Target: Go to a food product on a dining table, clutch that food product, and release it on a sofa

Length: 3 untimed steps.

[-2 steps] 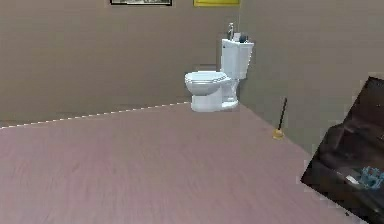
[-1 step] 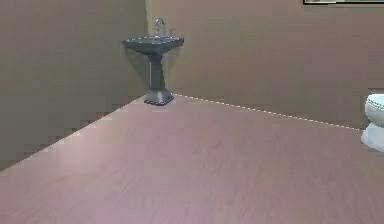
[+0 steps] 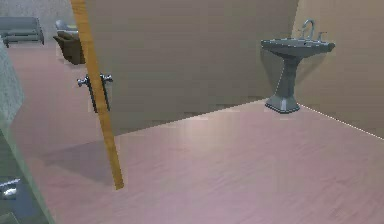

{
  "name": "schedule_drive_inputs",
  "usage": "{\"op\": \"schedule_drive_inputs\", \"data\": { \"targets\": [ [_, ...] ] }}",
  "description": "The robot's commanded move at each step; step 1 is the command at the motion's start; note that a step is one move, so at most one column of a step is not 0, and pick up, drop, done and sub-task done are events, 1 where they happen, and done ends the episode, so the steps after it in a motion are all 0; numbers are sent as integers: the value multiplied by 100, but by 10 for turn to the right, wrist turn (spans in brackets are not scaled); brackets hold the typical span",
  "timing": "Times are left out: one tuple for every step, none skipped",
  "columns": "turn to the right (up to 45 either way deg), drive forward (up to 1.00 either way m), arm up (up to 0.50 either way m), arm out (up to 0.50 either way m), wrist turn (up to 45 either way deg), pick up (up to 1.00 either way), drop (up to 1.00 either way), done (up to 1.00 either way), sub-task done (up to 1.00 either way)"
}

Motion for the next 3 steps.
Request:
{"op": "schedule_drive_inputs", "data": {
  "targets": [
    [0, 75, 0, 0, 0, 0, 0, 0, 0],
    [-450, 0, 0, 0, 0, 0, 0, 0, 0],
    [-180, 0, 0, 0, 0, 0, 0, 0, 0]
  ]
}}
